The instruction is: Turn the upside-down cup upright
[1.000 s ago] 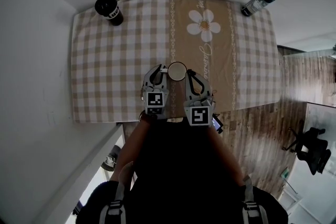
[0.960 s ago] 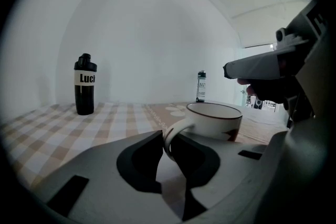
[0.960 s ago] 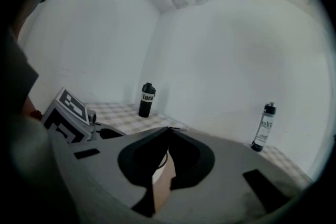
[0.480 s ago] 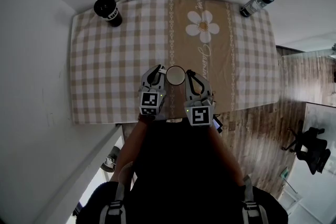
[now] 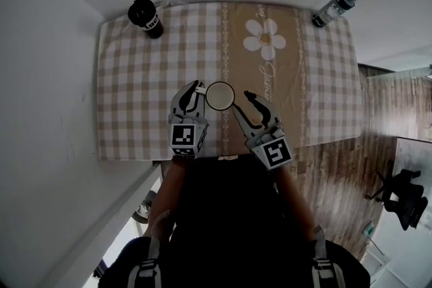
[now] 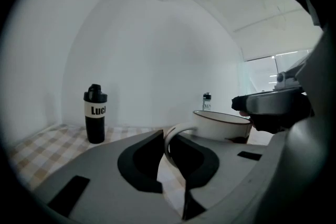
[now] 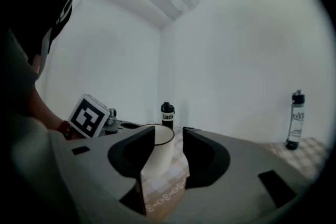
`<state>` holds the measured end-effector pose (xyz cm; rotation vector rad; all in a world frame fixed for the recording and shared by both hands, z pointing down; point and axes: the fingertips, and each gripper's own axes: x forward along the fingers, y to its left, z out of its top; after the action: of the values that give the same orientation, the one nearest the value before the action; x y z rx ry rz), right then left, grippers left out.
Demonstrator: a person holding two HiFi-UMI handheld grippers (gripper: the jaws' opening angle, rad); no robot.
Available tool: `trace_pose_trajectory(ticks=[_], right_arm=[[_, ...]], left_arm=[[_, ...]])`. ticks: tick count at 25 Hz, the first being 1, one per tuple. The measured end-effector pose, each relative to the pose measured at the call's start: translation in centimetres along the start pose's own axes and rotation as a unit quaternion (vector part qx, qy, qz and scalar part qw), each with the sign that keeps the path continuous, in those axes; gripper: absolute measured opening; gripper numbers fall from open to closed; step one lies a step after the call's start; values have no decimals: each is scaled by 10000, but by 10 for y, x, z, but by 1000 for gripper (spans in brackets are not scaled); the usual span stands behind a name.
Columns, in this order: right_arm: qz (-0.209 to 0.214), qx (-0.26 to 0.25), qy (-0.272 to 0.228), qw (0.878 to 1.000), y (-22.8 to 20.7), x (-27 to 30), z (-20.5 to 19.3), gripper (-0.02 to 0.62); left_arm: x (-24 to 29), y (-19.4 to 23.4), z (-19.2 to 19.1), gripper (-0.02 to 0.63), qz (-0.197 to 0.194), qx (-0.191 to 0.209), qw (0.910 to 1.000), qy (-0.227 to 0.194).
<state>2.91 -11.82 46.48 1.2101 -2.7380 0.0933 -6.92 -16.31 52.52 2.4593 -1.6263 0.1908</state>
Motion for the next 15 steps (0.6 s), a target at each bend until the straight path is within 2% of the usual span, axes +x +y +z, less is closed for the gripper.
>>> trace_pose_trajectory(ticks=[2, 4, 6, 8, 11, 13, 15], right_arm=[[143, 294, -8, 9995, 5, 4, 3, 209], [144, 596, 109, 9981, 5, 11, 2, 209], [168, 667, 333, 9971, 5, 19, -3, 209], [283, 452, 614, 9967, 8, 28, -9, 209], [520, -148, 1018, 9933, 12, 37, -16, 209], [654, -524, 1224, 9889, 14, 42, -19, 209], [785, -725, 1369, 9848, 15, 47, -21, 147]], left_arm=[[-2, 5, 12, 38, 99, 134, 9997, -149], [-4, 5, 22, 38, 122, 367, 9989, -274], [-6, 2, 29, 38, 93, 702, 9969, -352], [-9, -4, 37, 38, 27, 1120, 9928, -427], [-13, -12, 43, 38, -149, 1663, 9845, -531], [-15, -18, 43, 38, -258, 1826, 9810, -604], [-17, -22, 43, 38, -311, 1892, 9791, -678]])
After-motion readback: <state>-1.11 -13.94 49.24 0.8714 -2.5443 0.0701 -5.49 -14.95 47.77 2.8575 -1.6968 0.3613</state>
